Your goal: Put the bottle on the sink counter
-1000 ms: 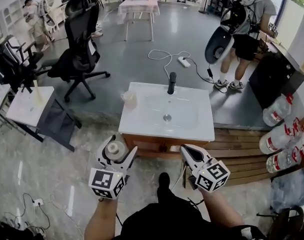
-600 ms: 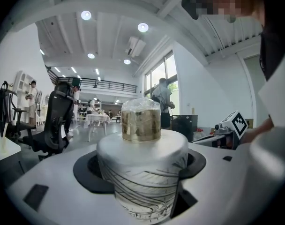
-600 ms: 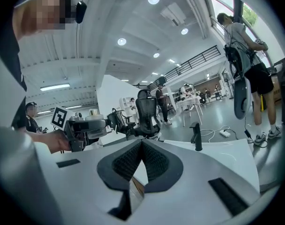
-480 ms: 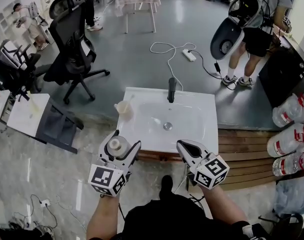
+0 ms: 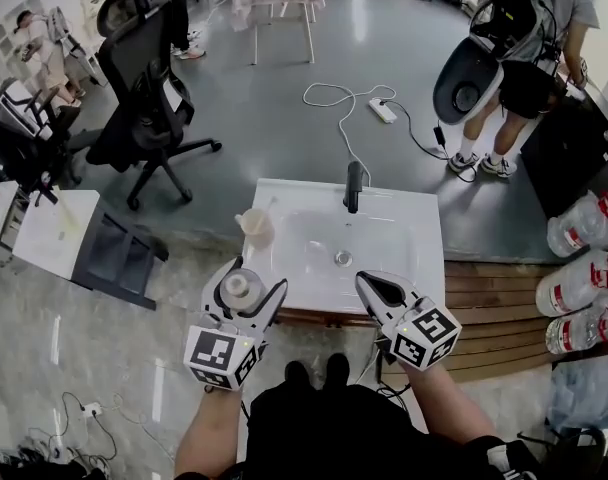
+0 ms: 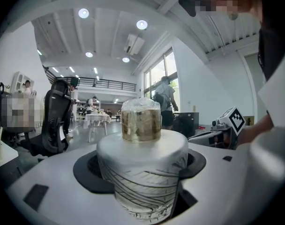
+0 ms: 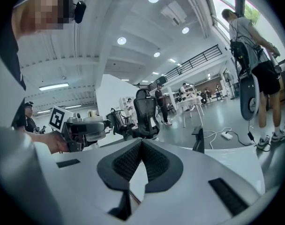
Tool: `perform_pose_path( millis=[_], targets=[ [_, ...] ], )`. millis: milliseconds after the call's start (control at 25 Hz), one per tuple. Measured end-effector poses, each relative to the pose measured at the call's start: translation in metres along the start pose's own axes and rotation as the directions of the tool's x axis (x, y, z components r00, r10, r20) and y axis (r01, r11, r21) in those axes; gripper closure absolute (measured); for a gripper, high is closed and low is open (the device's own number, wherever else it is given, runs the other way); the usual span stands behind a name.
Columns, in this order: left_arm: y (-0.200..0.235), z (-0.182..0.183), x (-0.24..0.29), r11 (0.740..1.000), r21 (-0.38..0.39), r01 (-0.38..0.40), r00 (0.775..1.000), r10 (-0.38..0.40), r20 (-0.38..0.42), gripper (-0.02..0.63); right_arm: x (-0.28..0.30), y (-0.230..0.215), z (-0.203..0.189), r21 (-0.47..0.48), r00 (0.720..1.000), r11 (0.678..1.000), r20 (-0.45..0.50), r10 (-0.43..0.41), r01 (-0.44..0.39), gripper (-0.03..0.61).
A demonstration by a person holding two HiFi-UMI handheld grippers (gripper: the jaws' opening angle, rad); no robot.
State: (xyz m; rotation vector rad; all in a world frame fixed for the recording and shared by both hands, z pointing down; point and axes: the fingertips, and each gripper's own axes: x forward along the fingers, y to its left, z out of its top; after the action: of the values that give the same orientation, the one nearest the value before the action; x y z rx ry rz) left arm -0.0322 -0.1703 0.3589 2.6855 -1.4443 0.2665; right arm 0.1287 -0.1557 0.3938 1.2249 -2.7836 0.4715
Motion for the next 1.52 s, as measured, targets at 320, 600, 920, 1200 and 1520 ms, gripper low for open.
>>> perform_pose_path(
  millis=[320, 600, 920, 1200, 1520],
  targets=[
    [0.036, -0.013, -0.018, 0.998, 0.025, 0.059, 0.998, -0.059, -0.008, 0.268, 0.036, 0.037, 0.002, -0.024, 0.999, 0.999, -0.027, -0.044, 0.043, 0.565],
    [0.056, -0.033, -0.026, 0.997, -0.002, 0.082, 0.996, -0.082, -0.018, 0.268, 0.049, 0.055, -0.012, -0.028, 0.995, 0.997, -0.066, -0.07, 0.068, 0.565],
    [0.072, -0.06, 0.004, 0.997, -0.018, 0.072, 0.996, -0.073, -0.05, 0.268, 0.069, 0.03, -0.035, -0.014, 0.991, 0.999, -0.123, -0.051, 0.049, 0.565],
    [0.092, -0.099, 0.037, 0.997, -0.056, 0.053, 0.993, -0.058, -0.1, 0.268, 0.106, 0.012, -0.058, 0.01, 0.986, 1.0, -0.165, -0.024, 0.026, 0.565],
    [0.08, -0.133, 0.059, 0.994, -0.067, 0.085, 0.985, -0.094, -0.146, 0.268, 0.115, 0.007, -0.08, 0.037, 0.981, 0.999, -0.195, -0.003, 0.011, 0.565]
  ],
)
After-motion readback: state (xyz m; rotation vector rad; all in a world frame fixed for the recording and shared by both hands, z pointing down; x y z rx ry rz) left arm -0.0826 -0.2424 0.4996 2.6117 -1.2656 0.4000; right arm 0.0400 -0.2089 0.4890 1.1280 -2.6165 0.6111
